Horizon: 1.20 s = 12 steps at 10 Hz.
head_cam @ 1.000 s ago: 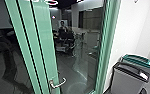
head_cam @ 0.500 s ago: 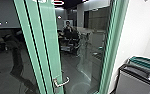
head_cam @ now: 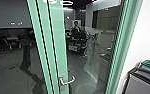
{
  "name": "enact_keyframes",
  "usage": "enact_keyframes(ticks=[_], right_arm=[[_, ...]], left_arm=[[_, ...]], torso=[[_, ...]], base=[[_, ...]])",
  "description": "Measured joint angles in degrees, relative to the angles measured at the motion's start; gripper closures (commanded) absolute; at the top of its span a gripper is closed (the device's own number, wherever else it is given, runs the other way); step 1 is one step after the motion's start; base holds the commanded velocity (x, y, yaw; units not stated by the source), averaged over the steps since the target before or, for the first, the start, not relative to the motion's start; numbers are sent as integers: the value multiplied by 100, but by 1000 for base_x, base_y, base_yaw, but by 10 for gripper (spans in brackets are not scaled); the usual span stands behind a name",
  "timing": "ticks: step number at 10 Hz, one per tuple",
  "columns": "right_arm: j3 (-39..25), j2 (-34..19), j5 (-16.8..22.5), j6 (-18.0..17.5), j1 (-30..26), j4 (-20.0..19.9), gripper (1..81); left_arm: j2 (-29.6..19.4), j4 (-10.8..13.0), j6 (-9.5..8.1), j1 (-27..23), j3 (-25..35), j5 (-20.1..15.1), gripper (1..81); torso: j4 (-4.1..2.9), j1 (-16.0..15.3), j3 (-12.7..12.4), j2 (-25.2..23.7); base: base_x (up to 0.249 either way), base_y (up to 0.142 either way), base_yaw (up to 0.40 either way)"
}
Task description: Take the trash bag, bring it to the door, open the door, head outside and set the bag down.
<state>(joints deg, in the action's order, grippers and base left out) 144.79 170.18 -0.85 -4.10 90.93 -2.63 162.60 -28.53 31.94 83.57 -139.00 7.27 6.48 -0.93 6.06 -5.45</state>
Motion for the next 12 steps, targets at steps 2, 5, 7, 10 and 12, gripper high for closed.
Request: enact_keyframes(ticks=[2, 5, 7, 10, 12], right_arm=[[-540, -286, -16, 0, 5, 18, 10], [-1410, -756, -16, 0, 22, 132, 10], [-1609, -985, -7, 0, 61, 171, 10], [-1574, -1259, -49, -4, 129, 178, 10], [-1670, -1723, -176, -30, 127, 176, 10]], left_arm=[[-278, 28, -2, 118, 234, 78, 811], [-406, 69, -2, 188, 590, 117, 811], [-479, 74, -5, 174, 553, 135, 811], [-521, 74, -7, 205, 416, 117, 811], [-549, 74, -7, 271, 357, 133, 811]], torso=[[0, 0, 0, 0], [0, 2, 0, 0], [0, 2, 0, 0], [0, 2, 0, 0], [0, 2, 0, -2]], base=[[0, 0, 205], [0, 0, 205], [0, 0, 205], [0, 0, 205], [0, 0, 205]])
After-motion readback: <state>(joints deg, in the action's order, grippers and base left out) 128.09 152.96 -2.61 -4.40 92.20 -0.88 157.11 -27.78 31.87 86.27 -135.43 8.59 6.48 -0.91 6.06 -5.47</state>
